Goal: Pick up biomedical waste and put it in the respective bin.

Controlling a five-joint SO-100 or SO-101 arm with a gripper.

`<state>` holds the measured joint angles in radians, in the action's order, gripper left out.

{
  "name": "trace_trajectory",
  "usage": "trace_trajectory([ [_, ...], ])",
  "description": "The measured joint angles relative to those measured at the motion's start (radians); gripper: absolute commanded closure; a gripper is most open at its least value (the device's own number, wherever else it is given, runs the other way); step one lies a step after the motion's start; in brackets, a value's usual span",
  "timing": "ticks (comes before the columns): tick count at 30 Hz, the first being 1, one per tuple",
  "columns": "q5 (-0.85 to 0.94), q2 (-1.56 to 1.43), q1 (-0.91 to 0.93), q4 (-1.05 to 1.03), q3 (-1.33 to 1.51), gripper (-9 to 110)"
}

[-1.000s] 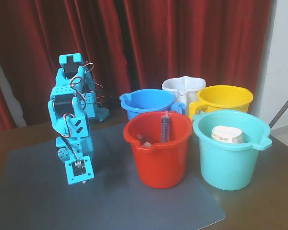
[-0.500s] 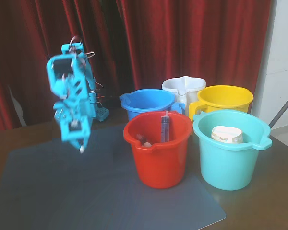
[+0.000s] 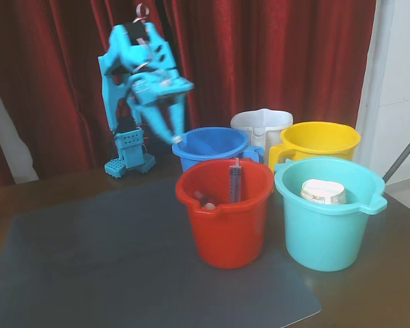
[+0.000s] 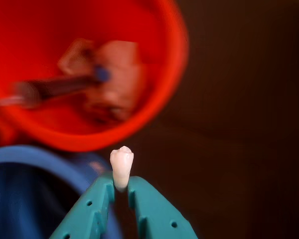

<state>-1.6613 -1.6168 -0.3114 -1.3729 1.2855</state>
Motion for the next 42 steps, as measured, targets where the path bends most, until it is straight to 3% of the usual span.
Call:
trace_trajectory([
  [8,-0.238,-0.005,-0.236,0.241,0.000,102],
  [14,-0.281,0.140,-0.353,0.442,-0.120,102],
  [23,-0.281,0.759,-0.462,0.225,-0.905,102],
  [26,-0.282,0.853,-0.486,0.202,-1.039,102],
  [42,-0.319,1.023,-0.595,0.166,-1.279,102],
])
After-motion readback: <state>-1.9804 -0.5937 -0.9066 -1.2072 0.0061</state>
